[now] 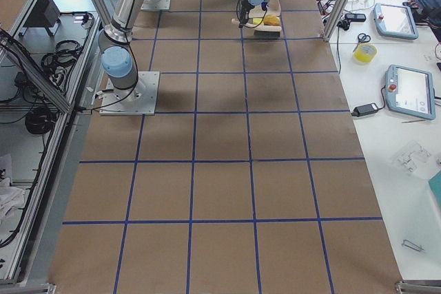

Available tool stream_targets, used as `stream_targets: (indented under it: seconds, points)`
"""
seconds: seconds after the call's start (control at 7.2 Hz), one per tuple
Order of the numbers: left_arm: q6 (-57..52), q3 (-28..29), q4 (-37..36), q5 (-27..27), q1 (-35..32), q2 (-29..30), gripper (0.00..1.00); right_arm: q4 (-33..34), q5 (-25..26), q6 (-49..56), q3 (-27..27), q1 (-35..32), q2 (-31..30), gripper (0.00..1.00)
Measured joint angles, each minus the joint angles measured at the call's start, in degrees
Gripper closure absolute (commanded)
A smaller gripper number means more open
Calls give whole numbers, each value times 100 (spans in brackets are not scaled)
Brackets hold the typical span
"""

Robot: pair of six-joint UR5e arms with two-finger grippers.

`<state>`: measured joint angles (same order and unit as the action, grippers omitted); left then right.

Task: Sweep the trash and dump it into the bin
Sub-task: 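Sweep the trash toward the dustpan with the brush in the right gripper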

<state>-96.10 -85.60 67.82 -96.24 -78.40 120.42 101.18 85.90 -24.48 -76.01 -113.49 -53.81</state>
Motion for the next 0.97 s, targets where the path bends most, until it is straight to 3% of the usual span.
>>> stream_targets:
  seconds: [0.97]
  points:
    - [3,-32,-6,0,0,-7,100,445,-449,-300,704,-480,516,95]
